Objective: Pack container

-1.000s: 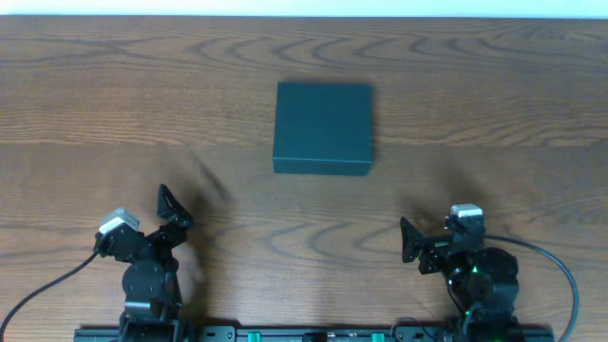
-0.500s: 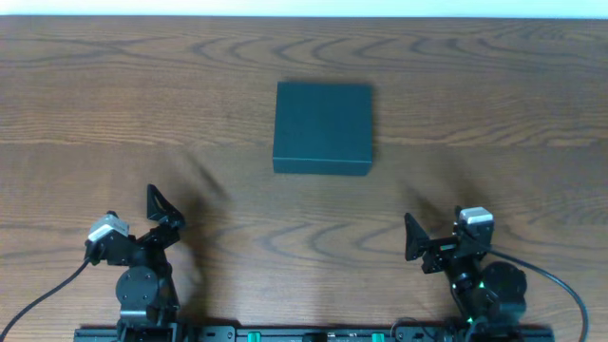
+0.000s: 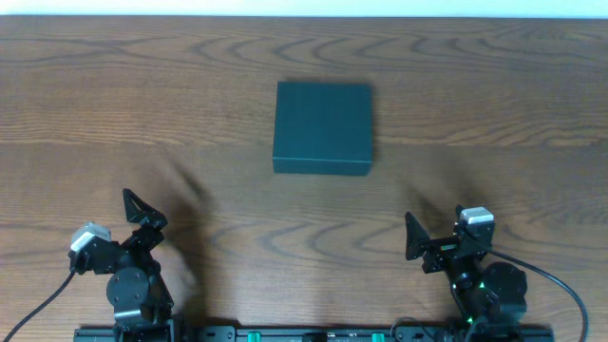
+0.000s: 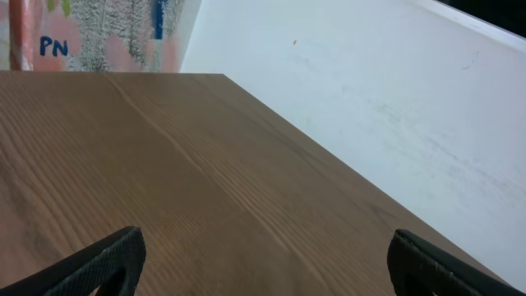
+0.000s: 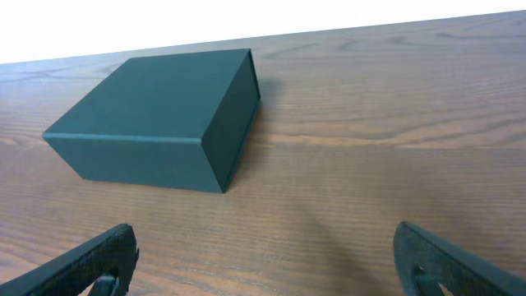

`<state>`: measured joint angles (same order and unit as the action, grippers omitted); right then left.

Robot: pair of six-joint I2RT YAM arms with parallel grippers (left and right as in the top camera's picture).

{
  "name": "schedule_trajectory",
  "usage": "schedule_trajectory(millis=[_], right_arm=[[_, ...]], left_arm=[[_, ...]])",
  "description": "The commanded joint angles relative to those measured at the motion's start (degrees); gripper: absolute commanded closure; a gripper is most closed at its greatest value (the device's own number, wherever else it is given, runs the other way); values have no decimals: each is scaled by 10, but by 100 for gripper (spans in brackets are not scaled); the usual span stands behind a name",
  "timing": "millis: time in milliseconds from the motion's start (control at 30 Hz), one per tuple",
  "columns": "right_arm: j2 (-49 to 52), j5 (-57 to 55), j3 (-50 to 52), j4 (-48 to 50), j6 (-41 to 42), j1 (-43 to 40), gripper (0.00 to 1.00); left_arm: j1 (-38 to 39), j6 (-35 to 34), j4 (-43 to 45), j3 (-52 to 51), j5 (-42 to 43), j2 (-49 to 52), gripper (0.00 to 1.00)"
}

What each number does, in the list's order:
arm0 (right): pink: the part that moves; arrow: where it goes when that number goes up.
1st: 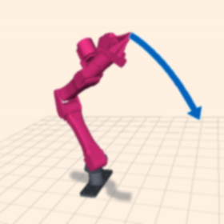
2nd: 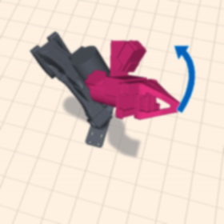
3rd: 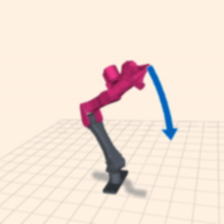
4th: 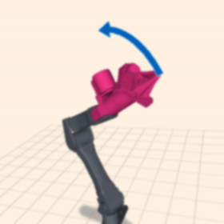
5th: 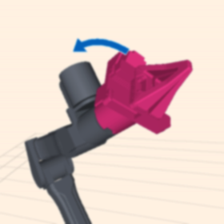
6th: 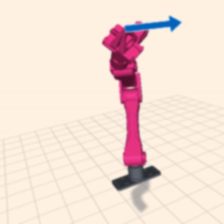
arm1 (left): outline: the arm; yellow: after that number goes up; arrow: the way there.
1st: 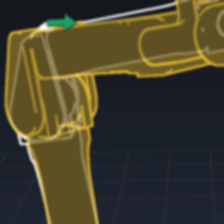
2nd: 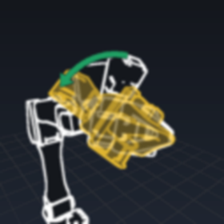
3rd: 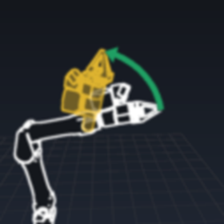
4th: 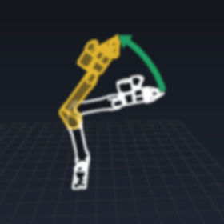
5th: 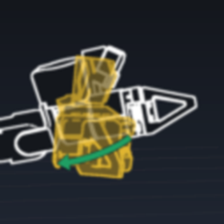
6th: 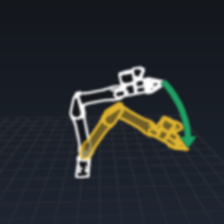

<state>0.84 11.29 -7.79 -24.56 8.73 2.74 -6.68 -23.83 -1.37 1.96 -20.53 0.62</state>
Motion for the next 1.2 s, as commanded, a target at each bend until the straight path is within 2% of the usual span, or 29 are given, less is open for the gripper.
schedule_trajectory(millis=[0,433,667,767,833,900,1167], right_arm=[[-5,-4,7,1,2,-1,1],[-5,-4,7,1,2,-1,1],[-5,-4,7,1,2,-1,1],[-5,-4,7,1,2,-1,1],[-5,-4,7,1,2,-1,1],[-5,-4,7,1,2,-1,1],[-5,-4,7,1,2,-1,1]], left_arm=[[6,-2,-12,-17,-15,-4,5],[15,-2,-12,-17,-14,-4,5],[15,-1,-28,-17,183,-4,5],[15,46,-30,-17,221,-3,5],[15,134,-30,-17,220,-3,5],[15,189,-30,-17,220,-3,5],[15,191,-28,-17,242,-3,5]])
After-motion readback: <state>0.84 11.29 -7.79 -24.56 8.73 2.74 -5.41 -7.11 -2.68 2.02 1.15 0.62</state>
